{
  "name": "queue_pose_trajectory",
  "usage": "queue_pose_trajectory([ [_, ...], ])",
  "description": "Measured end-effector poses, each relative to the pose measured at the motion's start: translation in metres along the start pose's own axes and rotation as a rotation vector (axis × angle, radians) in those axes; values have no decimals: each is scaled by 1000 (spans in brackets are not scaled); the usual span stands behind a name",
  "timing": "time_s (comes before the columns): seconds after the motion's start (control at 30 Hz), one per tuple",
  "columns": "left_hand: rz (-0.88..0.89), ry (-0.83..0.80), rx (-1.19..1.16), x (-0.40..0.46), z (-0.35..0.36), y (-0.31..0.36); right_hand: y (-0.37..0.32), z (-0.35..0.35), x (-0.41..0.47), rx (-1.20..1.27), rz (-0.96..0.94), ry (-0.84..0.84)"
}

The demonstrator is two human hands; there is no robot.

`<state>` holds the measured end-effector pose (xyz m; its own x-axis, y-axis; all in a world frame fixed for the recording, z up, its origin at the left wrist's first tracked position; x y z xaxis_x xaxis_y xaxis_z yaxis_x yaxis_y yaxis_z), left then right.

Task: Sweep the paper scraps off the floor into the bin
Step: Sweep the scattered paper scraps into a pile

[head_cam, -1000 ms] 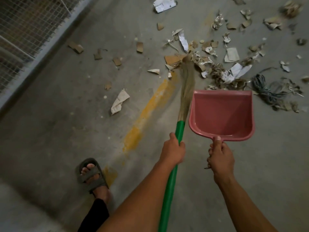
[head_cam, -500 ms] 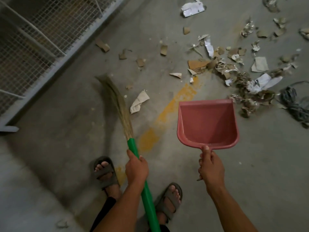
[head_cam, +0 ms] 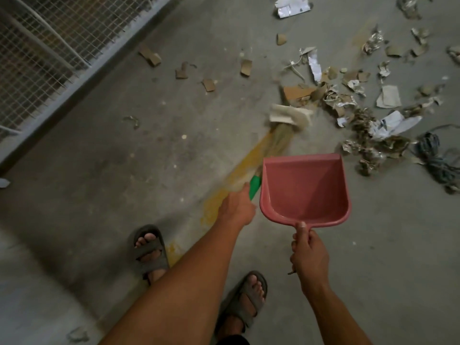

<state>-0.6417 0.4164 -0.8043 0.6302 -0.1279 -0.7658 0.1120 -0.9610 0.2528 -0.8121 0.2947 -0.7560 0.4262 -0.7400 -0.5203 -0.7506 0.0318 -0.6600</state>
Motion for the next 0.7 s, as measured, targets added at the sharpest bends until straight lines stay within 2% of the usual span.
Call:
queue_pose_trajectory([
  [0.1, 111, 34, 5, -6, 4, 28, -3, -7, 1, 51, 32, 95],
  [0.23, 104, 120, -66, -28, 9, 29, -4, -13, 1, 92, 39, 123],
  [0.53, -13, 175, -124, -37, -10, -42, -33, 19, -9, 116, -6, 73],
  [0.7, -70, 209, -352, -35, -24, -90, -45, 47, -19, 146, -14, 15],
])
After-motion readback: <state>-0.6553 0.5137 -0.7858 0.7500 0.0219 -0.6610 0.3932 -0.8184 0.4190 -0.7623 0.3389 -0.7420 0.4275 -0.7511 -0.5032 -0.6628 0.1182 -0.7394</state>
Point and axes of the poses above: each hand's wrist, its own x-axis towards the middle knuckle, its own z-axis out of the palm, y = z × x, the point moved 1 cm from there along x, towards the middle knuckle, and after that the axes turned 7 degrees about -z, right-handed, at the moved point
